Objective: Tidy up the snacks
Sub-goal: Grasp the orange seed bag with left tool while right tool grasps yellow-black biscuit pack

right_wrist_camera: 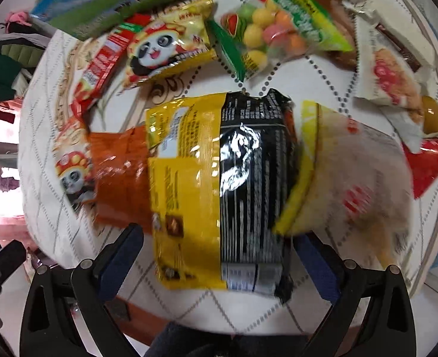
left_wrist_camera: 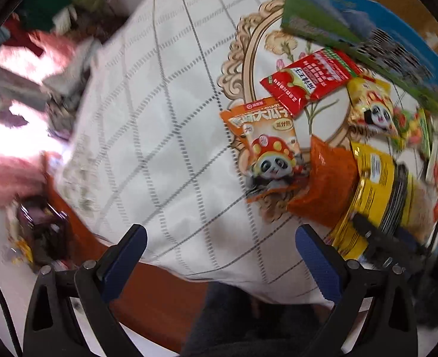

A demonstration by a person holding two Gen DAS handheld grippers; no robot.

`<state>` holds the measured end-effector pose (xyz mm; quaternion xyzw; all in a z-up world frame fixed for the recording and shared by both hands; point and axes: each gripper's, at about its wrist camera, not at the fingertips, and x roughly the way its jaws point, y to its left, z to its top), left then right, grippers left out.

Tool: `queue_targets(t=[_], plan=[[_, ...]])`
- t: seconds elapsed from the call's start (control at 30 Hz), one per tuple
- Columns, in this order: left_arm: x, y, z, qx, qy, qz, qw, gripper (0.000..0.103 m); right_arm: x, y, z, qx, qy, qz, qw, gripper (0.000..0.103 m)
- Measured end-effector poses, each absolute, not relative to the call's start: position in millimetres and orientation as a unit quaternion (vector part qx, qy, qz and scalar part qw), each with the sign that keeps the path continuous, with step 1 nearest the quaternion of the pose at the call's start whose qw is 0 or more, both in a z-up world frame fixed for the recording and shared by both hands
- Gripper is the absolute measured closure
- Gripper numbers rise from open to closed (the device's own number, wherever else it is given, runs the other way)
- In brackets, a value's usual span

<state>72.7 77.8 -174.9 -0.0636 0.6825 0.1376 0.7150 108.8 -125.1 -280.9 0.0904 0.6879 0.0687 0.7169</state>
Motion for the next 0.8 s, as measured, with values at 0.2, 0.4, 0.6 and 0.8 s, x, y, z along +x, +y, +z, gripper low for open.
queue_targets(t=[0.2,0.4,0.6,0.8], plan=[[129,98,-214,-0.153,0.701,0.120,0.686,0.002,116,-116,-295,0.103,0.695,0.042,0.711,0.004],[167,82,-255,-0.128,0.729,0.080,0.668,0.036,122,-107,-296,0.103,0.697,0.001,0.709,0.012],[136,60,-261,0.045,0.718,0.015,0.694,0.042,114,-85,-301,0.065,0.721,0.021,0.690,0.015],[107,62,-272,0.079,0.719,-0.013,0.690,0.041,112,-63,-314,0.046,0.725,0.009,0.687,0.009]])
